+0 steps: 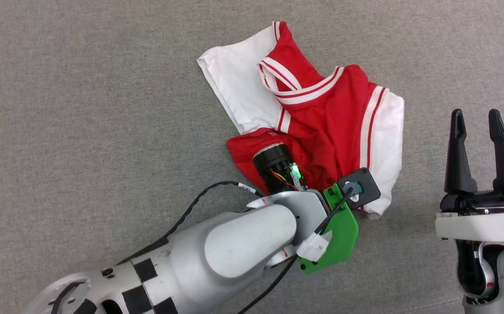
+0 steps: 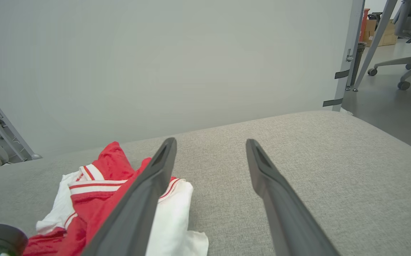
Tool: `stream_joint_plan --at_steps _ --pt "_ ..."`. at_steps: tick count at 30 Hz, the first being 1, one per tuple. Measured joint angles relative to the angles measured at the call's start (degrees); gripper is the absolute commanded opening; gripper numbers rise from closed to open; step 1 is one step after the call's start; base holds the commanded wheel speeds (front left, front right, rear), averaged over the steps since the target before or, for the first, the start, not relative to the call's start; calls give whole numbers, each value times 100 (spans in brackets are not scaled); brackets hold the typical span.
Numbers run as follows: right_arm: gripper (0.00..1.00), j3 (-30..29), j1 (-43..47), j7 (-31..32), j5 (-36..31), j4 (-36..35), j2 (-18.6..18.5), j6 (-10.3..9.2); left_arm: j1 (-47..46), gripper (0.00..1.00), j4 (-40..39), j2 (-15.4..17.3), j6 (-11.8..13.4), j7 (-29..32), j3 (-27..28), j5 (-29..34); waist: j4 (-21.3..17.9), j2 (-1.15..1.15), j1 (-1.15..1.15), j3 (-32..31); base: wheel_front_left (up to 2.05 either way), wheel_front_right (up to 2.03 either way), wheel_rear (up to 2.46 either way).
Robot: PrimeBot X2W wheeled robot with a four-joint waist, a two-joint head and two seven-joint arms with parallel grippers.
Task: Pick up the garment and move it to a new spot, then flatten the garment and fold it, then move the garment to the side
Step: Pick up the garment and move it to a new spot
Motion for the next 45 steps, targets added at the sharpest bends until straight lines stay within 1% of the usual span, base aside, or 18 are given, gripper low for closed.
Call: stream_joint_plan --at_steps 3,4,5,6,13,16,18,21,24,26,32,34,36,40,42,43,45 --pt "100 -5 -29 0 0 30 1 0 55 0 -7 -34 0 -5 16 63 50 0 0 0 0 0 0" --pt "100 -12 -37 0 -1 43 0 0 54 5 10 -40 1 -74 14 62 67 0 0 -9 0 0 0" --pt "100 -20 -41 0 -2 57 1 0 54 71 47 -43 1 -199 9 63 89 0 0 -28 0 0 0" --pt "100 -21 -41 0 -2 75 1 0 51 100 93 -45 1 -357 2 82 112 0 0 -54 0 0 0" --pt "100 -73 87 0 -48 179 0 -1 -74 100 404 -94 -1 -1621 3 -33 279 0 0 -397 0 0 0" --pt "100 -99 241 0 -84 231 1 0 -98 100 458 -92 7 -2095 169 -86 371 0 0 -607 0 0 0" --pt "100 -135 327 0 -125 242 2 -1 -94 100 465 -66 77 -2310 269 -86 437 0 0 -743 0 0 0" --pt "100 -168 447 0 -153 259 1 0 -59 100 391 30 300 -2643 466 -92 563 0 0 -946 0 0 0" --pt "100 -188 551 0 -198 266 2 0 29 100 292 190 576 -2951 686 -102 715 0 0 -1124 0 0 0" --pt "100 -201 597 0 -229 281 2 0 141 100 223 341 809 -3139 853 -111 823 0 0 -1240 0 0 0" --pt "100 -272 708 0 -287 334 1 0 595 100 -46 771 1480 -3424 1536 -111 1117 0 0 -1518 0 0 0" --pt "100 -302 730 0 -292 336 2 0 783 100 -191 898 1637 -3449 1782 -94 1206 0 0 -1584 0 0 0" --pt "100 -328 753 0 -333 339 2 0 1027 100 -464 1021 1837 -3450 2204 33 1296 0 0 -1646 0 0 0" --pt "100 -347 756 0 -434 341 2 0 1621 100 -912 1226 2103 -3450 2981 335 1425 0 0 -1742 0 0 0" --pt "100 -352 758 0 -455 341 2 0 1957 100 -1032 1277 2204 -3451 3287 498 1464 0 0 -1781 0 0 0" --pt "100 -360 761 0 -481 341 2 0 2292 100 -1110 1283 2278 -3451 3609 561 1495 0 0 -1813 0 0 0" --pt "100 -365 764 0 -486 341 2 0 2640 100 -1177 1281 2325 -3451 3966 709 1517 0 0 -1845 0 0 0"
